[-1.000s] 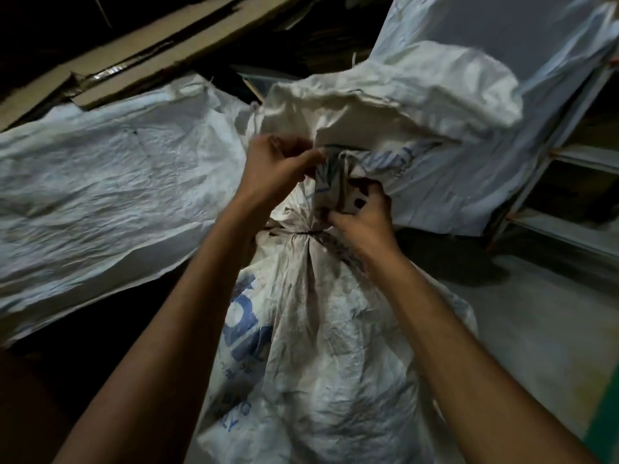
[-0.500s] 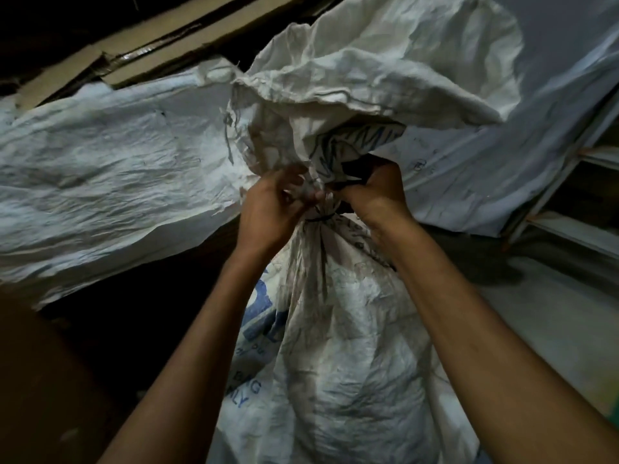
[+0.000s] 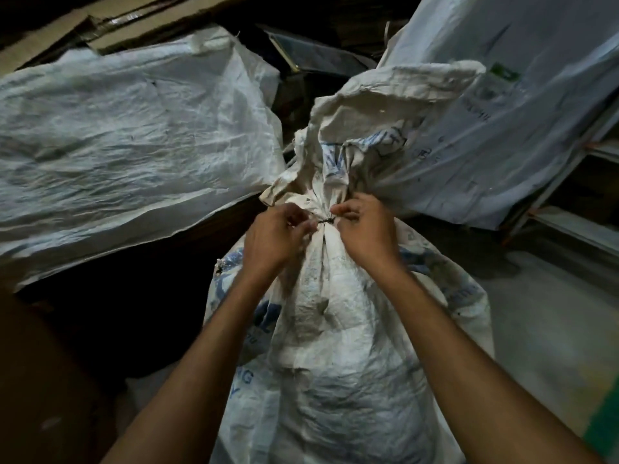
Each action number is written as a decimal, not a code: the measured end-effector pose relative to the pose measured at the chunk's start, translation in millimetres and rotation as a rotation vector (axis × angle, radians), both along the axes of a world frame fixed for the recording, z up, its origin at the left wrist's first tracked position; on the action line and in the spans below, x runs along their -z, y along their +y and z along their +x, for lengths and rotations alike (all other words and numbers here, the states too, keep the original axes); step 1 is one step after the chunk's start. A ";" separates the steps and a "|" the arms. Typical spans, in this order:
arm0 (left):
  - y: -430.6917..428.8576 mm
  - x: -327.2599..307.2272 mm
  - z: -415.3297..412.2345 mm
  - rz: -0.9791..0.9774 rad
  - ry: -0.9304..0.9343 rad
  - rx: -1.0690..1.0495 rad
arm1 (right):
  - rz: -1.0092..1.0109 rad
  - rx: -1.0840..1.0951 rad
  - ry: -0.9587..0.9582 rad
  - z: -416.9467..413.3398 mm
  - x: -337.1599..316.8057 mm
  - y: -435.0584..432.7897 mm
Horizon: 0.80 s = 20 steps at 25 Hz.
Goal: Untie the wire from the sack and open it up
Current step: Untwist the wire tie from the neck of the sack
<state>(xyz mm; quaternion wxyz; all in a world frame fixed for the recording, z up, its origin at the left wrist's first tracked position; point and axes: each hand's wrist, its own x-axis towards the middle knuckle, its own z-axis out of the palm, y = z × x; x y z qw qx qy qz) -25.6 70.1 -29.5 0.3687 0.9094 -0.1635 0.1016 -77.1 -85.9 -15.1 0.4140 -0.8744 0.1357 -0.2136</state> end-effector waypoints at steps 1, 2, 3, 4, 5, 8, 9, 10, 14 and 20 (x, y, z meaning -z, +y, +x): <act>-3.0 5.9 -0.9 0.018 0.069 0.002 | 0.012 0.025 0.015 3.6 3.1 -2.0; -6.4 11.0 0.5 0.003 0.133 0.013 | 0.016 0.052 0.025 5.9 7.2 -4.6; -9.6 13.2 1.8 -0.037 0.186 0.030 | 0.013 0.073 0.035 5.5 11.0 -7.2; -11.6 14.0 3.4 -0.082 0.222 0.051 | 0.018 0.083 0.048 2.7 13.2 -9.0; -12.8 14.7 5.0 -0.114 0.248 0.075 | 0.042 0.083 0.065 -0.8 15.0 -10.4; -12.7 16.2 5.0 -0.166 0.266 0.122 | 0.148 0.066 0.078 -9.0 18.0 -14.1; -12.9 15.6 2.1 -0.151 0.258 0.119 | 0.143 0.061 0.073 -9.3 20.6 -14.8; -13.8 16.0 -0.5 -0.120 0.244 0.121 | 0.116 0.050 0.072 -9.4 22.4 -15.2; -17.4 13.9 -8.2 0.077 0.114 0.143 | -0.024 0.005 0.116 -3.6 24.7 -14.4; -13.9 17.1 -10.5 0.136 0.000 0.147 | -0.371 -0.186 0.120 -1.0 9.6 -15.7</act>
